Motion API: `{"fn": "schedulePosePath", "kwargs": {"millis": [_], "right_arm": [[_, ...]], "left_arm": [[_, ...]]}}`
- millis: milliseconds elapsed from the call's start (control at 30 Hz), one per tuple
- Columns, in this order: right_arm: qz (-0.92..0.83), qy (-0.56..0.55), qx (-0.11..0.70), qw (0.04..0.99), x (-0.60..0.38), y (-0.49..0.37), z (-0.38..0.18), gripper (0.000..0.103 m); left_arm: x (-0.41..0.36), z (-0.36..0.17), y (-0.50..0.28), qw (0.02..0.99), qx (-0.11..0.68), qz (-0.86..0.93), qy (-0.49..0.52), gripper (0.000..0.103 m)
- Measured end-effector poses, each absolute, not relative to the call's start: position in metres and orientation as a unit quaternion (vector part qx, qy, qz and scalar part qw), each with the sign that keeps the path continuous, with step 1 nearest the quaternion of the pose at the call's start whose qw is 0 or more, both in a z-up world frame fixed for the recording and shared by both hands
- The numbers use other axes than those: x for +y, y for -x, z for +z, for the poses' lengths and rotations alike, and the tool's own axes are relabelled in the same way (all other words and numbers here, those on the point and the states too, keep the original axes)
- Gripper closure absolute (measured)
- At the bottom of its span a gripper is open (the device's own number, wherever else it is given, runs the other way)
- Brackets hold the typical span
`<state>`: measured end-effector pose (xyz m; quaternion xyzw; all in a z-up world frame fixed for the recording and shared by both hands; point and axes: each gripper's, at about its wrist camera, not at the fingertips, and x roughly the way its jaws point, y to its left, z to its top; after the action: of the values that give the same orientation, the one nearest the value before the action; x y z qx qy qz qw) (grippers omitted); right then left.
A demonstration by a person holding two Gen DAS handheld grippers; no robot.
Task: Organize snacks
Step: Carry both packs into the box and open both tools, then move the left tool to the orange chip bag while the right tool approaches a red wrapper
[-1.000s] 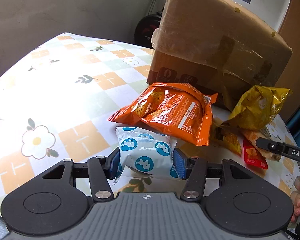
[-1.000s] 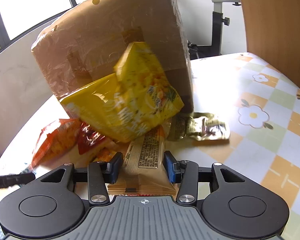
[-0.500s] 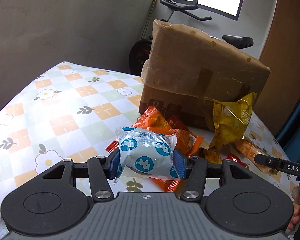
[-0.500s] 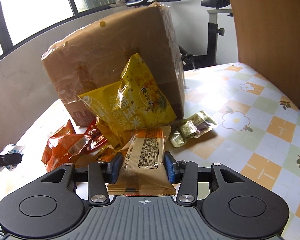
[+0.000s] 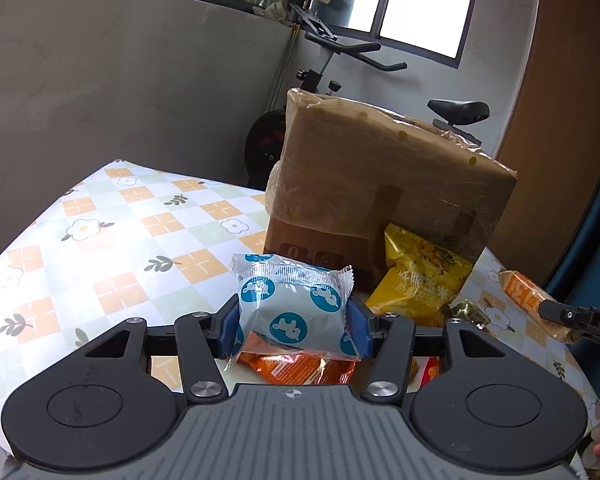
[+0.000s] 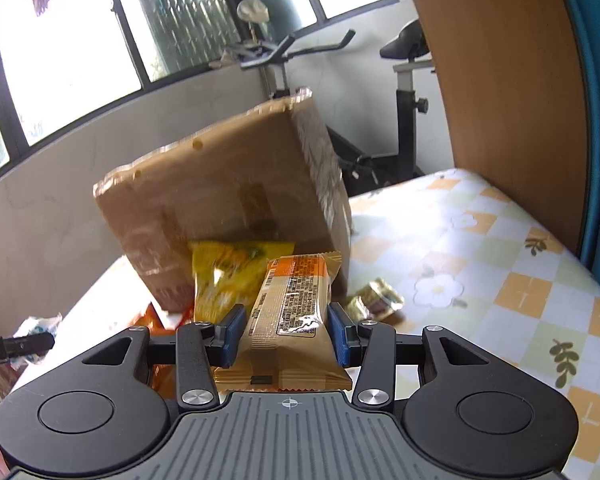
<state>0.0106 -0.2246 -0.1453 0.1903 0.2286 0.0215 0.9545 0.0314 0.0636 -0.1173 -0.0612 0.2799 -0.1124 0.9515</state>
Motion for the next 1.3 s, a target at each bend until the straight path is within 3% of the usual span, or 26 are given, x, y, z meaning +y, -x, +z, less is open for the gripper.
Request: {"fn": "schedulePosePath", "kwargs": {"millis": [467, 667, 1000, 1067, 1200, 1233, 1300], "right_arm": [[0.076, -0.127, 0.134, 0.980, -0.231, -0.090, -0.031, 0.062], [0.068, -0.102, 0.168, 0.978, -0.215, -0.173, -0.018, 0.063], [0.019, -0.087, 0.246, 0.965, -0.207, -0.256, -0.040, 0.062], [0.012, -0.084, 0.253, 0.964, -0.208, -0.259, -0.046, 0.062], [0.015, -0.094, 0.258, 0.961, -0.211, -0.256, -0.050, 0.056], [0.018, -0.094, 0.254, 0.962, -0.212, -0.252, -0.050, 0.049], [0.022, -0.099, 0.244, 0.965, -0.218, -0.246, -0.047, 0.047]], "left_arm": [[0.031, -0.028, -0.094, 0.964, 0.200, -0.169, 0.039, 0.046], [-0.002, -0.006, -0.156, 0.959, 0.210, -0.191, 0.012, 0.046], [-0.033, -0.021, -0.264, 0.946, 0.287, -0.150, 0.007, 0.045], [-0.039, -0.024, -0.272, 0.946, 0.290, -0.148, 0.003, 0.044], [-0.041, -0.032, -0.279, 0.939, 0.314, -0.138, -0.003, 0.025], [-0.039, -0.033, -0.277, 0.940, 0.310, -0.139, -0.005, 0.025], [-0.032, -0.033, -0.273, 0.945, 0.299, -0.133, -0.004, 0.025]]}}
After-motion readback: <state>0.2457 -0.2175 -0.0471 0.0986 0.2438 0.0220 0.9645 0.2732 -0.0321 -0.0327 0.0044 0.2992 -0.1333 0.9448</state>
